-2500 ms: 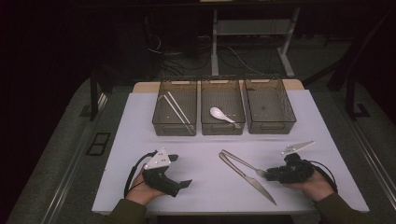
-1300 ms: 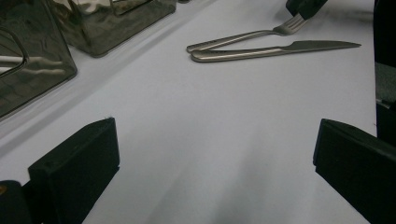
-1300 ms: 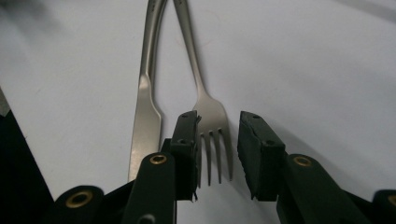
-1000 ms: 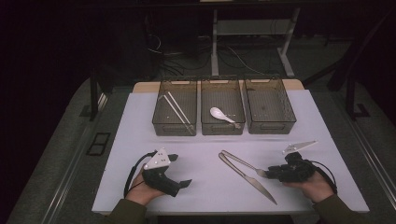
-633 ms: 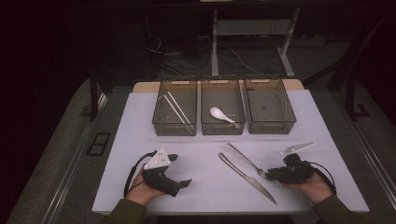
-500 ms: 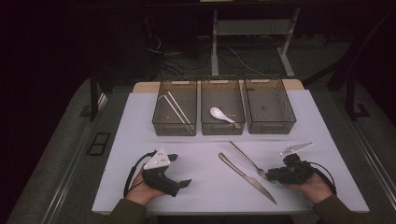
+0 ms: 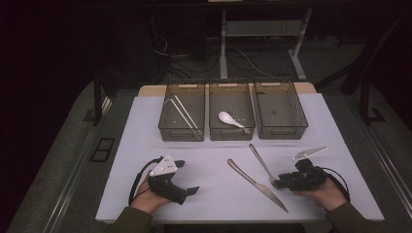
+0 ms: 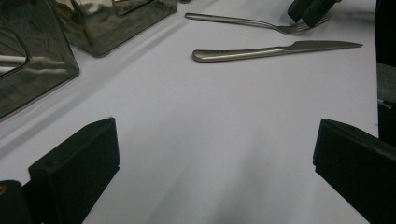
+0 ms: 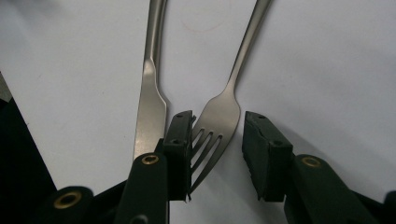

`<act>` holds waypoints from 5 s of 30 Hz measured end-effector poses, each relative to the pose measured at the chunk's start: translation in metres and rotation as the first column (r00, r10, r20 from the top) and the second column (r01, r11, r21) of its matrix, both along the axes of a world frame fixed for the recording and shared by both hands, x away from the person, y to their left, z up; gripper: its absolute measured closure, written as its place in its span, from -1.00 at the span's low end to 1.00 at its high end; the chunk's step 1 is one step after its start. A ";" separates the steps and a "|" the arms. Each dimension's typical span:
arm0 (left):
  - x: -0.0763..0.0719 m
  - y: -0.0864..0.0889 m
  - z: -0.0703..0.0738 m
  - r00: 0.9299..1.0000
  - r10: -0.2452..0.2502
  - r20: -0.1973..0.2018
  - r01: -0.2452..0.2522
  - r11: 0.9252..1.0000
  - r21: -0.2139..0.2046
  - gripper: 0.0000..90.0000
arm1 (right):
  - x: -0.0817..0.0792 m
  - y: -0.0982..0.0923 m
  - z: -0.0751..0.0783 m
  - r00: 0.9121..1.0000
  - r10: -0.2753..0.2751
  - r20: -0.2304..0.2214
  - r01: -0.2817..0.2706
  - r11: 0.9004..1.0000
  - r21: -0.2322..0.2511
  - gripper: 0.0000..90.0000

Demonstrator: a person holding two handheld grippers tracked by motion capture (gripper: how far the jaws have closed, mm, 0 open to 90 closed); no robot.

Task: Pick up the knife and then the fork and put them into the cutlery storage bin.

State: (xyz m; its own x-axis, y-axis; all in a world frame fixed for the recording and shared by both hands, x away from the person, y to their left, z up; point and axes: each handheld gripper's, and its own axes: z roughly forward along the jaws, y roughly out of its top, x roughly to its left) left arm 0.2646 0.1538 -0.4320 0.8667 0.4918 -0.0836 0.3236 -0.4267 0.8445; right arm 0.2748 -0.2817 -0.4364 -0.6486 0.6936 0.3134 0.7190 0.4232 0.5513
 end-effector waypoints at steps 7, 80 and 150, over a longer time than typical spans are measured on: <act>0.000 0.000 0.000 1.000 -0.004 0.003 0.004 1.000 0.006 -1.00 | 0.010 0.006 0.006 0.999 -0.015 0.038 0.014 1.000 0.018 0.40; 0.002 0.002 -0.001 1.000 0.002 -0.003 -0.001 1.000 0.001 -1.00 | 0.053 -0.011 0.082 0.963 -0.062 0.262 0.065 0.998 -0.002 0.88; 0.013 0.003 -0.002 1.000 -0.028 0.008 0.028 1.000 -0.012 -1.00 | 0.215 -0.017 0.038 0.970 -0.209 0.122 0.233 0.944 -0.234 0.87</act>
